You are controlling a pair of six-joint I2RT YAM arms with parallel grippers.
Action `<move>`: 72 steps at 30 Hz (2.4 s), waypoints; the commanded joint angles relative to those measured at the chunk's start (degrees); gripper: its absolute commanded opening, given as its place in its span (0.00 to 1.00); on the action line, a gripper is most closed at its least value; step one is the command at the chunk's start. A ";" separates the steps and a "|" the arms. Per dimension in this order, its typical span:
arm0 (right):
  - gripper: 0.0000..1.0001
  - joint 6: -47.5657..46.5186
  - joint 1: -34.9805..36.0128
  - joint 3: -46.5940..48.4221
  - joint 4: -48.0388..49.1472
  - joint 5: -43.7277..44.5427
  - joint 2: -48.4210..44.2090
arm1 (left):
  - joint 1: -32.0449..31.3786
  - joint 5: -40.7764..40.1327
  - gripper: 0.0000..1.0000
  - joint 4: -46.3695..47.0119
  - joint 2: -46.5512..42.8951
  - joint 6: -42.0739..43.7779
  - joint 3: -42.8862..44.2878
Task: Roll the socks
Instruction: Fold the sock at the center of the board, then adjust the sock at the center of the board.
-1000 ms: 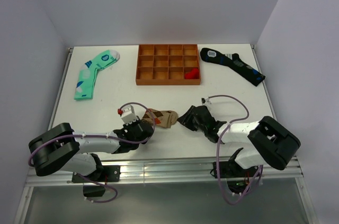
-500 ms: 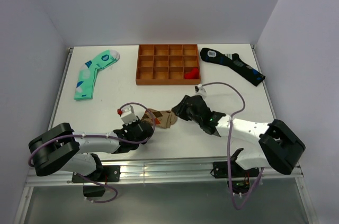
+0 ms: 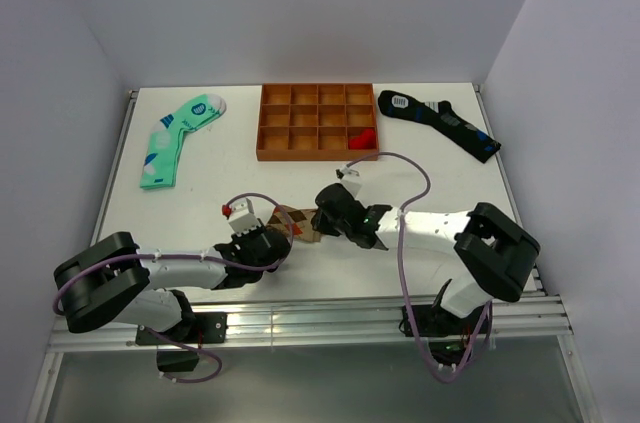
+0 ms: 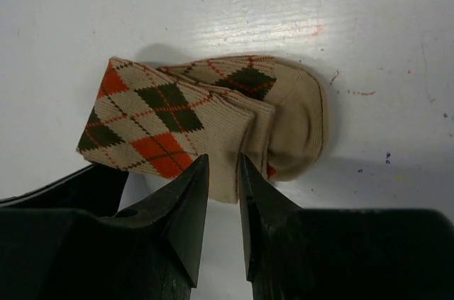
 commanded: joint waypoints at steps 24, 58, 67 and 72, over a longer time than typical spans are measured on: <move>0.36 0.39 2.22 8.41 -6.69 6.11 6.47 | -0.02 -1.67 0.00 -1.80 -1.27 -0.18 0.55; 0.00 0.30 2.05 6.92 -10.56 8.48 4.54 | -0.02 -2.99 0.06 -7.16 2.16 -2.02 3.36; 0.00 1.27 2.66 4.90 -10.38 8.66 4.36 | -0.02 -2.91 0.06 -7.60 3.30 -2.46 4.42; 0.16 1.53 3.10 4.46 -10.03 8.84 4.97 | -0.02 -2.82 0.06 -7.34 3.83 -2.20 4.77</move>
